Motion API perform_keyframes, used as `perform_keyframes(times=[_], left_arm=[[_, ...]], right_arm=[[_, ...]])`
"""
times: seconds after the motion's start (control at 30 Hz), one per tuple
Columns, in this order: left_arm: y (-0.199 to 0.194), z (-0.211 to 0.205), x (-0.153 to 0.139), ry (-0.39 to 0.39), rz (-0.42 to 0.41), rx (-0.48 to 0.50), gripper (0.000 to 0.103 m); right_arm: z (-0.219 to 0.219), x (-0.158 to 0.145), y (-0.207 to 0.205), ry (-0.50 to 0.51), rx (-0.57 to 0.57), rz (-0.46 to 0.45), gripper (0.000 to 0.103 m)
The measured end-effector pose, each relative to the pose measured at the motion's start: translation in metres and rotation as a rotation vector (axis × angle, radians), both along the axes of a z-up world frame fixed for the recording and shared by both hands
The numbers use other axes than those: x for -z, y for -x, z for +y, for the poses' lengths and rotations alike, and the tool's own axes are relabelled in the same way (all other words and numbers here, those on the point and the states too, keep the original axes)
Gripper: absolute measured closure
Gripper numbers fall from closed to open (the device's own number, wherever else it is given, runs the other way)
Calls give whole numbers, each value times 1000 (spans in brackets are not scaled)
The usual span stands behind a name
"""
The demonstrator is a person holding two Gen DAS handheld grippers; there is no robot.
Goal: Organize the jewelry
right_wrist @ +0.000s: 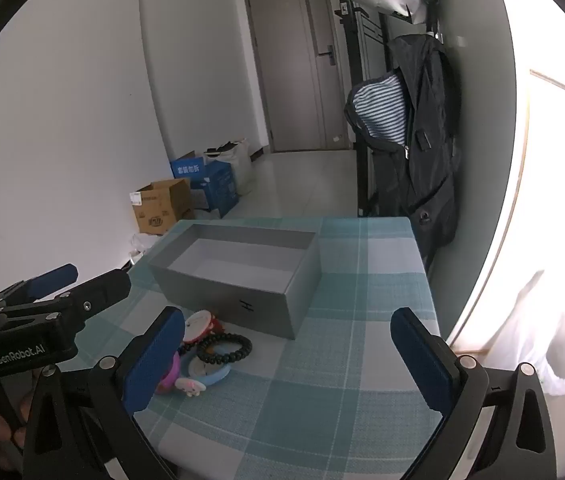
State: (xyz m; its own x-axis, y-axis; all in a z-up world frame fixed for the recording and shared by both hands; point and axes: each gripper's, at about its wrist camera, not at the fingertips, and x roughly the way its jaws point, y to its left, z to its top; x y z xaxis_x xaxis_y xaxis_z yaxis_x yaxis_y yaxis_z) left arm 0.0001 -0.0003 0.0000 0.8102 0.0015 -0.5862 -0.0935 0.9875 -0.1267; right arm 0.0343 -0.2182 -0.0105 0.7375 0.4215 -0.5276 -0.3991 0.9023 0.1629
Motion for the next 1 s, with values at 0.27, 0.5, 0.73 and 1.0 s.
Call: perform_keyframes(times=[0.27, 0.5, 0.73, 1.0], left_arm=[[1, 0, 0, -1, -1, -1, 1], [1, 0, 1, 1, 0, -1, 1], [3, 1, 6, 2, 2, 2, 1], [-1, 3, 6, 33, 18, 14, 1]], right_arm=[[-1, -2, 0, -2, 0, -2, 0], [-1, -3, 0, -3, -1, -1, 0], [0, -4, 0, -1, -2, -2, 0], [1, -4, 0, -3, -3, -1, 0]])
